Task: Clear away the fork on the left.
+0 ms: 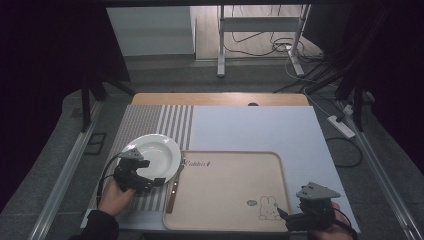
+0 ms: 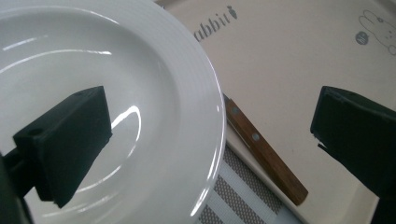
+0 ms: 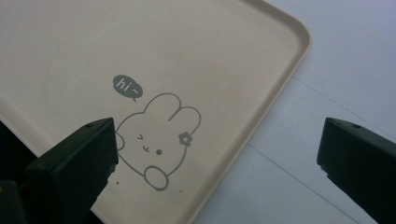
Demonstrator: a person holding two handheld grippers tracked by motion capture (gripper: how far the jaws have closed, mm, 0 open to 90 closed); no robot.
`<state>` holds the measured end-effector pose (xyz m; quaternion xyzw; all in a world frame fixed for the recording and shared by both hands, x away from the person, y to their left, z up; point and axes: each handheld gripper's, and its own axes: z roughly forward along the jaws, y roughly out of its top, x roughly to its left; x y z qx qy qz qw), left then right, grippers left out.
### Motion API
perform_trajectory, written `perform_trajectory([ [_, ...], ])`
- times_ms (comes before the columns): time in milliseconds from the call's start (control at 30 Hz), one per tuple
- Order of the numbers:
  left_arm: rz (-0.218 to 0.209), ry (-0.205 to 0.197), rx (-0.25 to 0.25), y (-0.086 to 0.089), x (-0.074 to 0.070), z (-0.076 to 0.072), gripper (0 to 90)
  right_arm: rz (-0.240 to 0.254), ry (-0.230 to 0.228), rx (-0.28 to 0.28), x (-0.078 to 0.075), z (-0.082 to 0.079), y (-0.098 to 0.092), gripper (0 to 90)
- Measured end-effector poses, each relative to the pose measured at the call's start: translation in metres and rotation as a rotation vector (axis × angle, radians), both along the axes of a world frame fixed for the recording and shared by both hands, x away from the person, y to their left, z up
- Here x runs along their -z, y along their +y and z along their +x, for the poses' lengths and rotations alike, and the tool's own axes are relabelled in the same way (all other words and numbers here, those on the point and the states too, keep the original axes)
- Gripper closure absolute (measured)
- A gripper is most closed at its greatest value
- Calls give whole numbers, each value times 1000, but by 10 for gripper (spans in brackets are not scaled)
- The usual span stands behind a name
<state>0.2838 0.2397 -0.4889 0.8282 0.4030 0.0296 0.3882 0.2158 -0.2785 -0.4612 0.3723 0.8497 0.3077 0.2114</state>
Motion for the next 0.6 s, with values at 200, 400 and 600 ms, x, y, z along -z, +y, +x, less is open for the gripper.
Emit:
perform_trajectory([
  [200,-6,8,-14,8,2,-9,0,-4,-2,2,0,0,0,0],
  [400,-7,12,-34,15,3,-19,0,-5,-3,3,0,0,0,0],
  [600,-3,19,-48,21,4,-26,0,-5,-5,7,0,-1,0,0],
])
